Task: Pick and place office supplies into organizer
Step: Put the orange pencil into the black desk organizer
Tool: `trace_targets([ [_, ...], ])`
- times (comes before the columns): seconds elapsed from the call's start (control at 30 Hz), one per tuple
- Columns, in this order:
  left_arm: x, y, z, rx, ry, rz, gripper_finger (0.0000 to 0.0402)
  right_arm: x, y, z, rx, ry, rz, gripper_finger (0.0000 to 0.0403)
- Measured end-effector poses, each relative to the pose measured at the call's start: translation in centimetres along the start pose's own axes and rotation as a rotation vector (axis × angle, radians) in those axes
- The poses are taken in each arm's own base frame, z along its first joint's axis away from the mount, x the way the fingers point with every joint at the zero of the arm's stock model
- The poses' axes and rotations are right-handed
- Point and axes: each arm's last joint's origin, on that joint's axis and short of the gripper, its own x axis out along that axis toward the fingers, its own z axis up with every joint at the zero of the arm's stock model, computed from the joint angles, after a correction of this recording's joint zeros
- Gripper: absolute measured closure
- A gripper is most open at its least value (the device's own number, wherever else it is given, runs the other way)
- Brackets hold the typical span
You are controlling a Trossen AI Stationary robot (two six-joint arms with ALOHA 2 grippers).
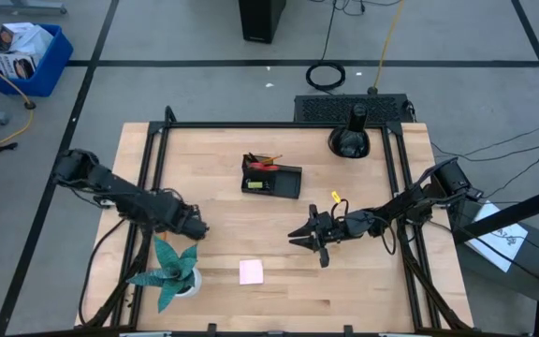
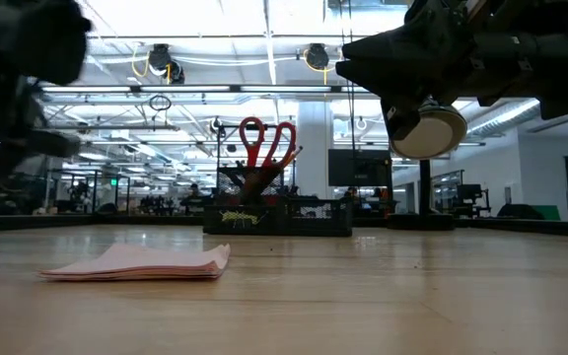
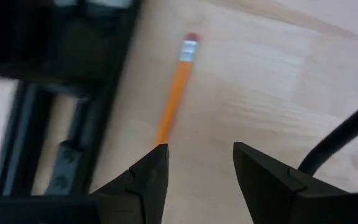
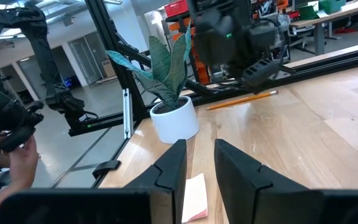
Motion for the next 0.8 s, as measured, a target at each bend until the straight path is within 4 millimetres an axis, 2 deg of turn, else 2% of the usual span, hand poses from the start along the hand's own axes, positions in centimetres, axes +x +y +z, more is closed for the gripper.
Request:
trace_targets([
  [0.3,-0.1,1.6,-1.3,-0.053,0.009,0.053,0.0218,0.0,0.0,0.0,0.000,0.000,0.000,0.0330],
  [0.57,0.0,2.6,-2.7,0.044,0.027,0.021,0.0218,0.0,0.0,0.0,0.000,0.000,0.000,0.0330],
  [0.8,0.1,4.1,-3.9,0.031,0.011,-0.014,0.0218,0.0,0.0,0.0,0.000,0.000,0.000,0.0330],
])
